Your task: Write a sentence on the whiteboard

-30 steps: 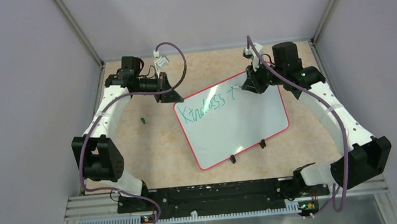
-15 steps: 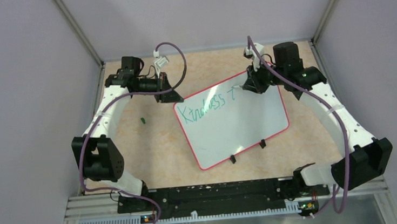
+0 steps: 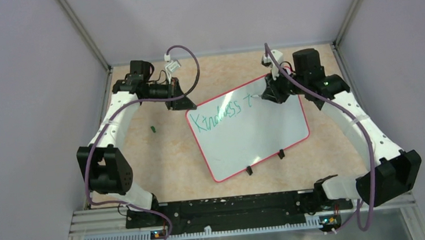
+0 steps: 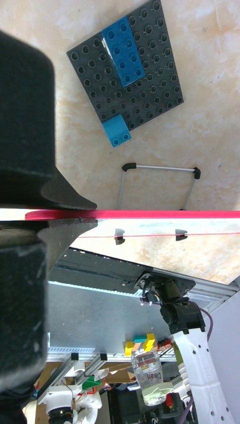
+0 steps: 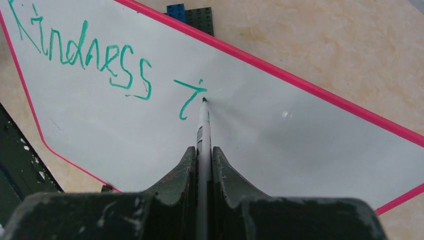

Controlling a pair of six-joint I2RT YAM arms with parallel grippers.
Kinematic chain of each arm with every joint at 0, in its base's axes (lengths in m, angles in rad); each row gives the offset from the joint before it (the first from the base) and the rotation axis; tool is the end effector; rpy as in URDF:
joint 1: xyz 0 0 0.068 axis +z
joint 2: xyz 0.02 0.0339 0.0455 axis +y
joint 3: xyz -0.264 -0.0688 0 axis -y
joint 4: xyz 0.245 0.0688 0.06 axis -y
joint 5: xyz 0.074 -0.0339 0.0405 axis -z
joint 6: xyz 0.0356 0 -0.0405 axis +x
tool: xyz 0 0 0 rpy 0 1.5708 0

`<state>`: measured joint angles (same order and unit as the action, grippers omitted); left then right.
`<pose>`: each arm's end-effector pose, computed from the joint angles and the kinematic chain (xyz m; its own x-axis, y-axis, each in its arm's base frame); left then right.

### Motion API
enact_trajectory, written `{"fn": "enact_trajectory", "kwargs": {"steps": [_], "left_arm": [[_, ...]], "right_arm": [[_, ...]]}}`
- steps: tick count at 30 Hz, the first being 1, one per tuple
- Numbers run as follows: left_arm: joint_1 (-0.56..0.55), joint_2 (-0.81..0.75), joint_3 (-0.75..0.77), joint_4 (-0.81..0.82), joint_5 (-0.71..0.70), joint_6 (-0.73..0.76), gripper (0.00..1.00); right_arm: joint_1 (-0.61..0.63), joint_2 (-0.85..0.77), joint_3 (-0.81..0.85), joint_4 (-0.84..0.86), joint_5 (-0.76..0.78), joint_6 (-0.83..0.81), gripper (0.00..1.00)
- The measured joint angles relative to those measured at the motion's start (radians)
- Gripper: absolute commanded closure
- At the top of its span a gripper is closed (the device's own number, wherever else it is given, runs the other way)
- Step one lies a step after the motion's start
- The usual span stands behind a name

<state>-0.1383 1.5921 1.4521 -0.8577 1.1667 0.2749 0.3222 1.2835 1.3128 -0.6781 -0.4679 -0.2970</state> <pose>0.3167 -0.0771 0.3287 -0.6522 0.1985 -0.7316 0.7533 0.2772 -0.5964 0.2535 0.1016 0.3699 -0.3656 -0.3974 -0.8417 -0.7639 0.6447 0.0274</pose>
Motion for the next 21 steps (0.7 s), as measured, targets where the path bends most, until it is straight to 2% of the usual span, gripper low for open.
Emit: {"fn": "enact_trajectory", "kwargs": {"steps": [21], "left_arm": [[-0.003, 0.000, 0.000, -0.001, -0.010, 0.000, 1.00]], "right_arm": [[0.000, -0.040, -0.103, 0.003, 0.003, -0.009, 1.00]]}}
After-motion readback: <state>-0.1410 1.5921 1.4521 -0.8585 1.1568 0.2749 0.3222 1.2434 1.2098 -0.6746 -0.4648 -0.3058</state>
